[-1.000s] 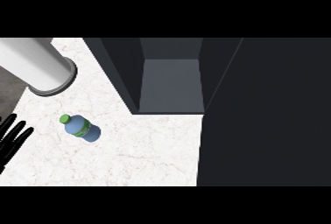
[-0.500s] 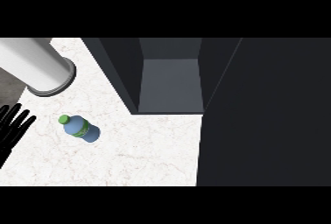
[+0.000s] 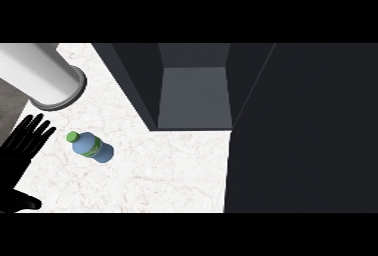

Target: Pick up the bottled water, place it into the cabinet and close the cabinet

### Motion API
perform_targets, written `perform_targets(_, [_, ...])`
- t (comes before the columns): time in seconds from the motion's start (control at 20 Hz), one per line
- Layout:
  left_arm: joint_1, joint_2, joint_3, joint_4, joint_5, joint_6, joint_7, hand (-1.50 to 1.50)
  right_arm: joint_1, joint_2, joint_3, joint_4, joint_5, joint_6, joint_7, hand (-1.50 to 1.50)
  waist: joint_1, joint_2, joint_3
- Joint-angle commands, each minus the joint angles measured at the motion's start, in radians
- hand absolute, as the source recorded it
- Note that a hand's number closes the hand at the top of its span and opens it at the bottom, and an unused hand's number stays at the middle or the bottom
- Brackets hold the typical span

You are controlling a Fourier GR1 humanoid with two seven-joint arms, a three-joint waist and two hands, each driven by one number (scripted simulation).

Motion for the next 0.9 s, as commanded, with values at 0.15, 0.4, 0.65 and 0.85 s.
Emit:
perform_targets(0.15, [-0.117,0.046,-0.011,0.299,-0.129,-0.015,-0.144,-1.50,0.063,-0.019,-0.008,-0.068,-0.023,0.022,-0.006,-1.50,-0.004,0.000,0.000])
perform_targets(0.4, [-0.242,0.062,-0.026,0.556,-0.232,0.037,-0.260,-1.50,-0.003,-0.018,-0.024,0.005,-0.035,0.018,-0.022,-1.50,-0.008,0.003,-0.001])
perform_targets(0.65, [-0.315,0.071,-0.036,0.757,-0.275,0.038,-0.373,-1.50,0.034,0.010,0.064,-0.033,0.011,-0.007,0.002,-1.50,-0.015,0.004,-0.002])
perform_targets(0.85, [-0.342,0.028,-0.065,0.827,-0.295,0.047,-0.404,-1.50,-0.029,-0.013,-0.009,0.027,-0.041,0.009,-0.006,-1.50,-0.010,0.005,-0.002])
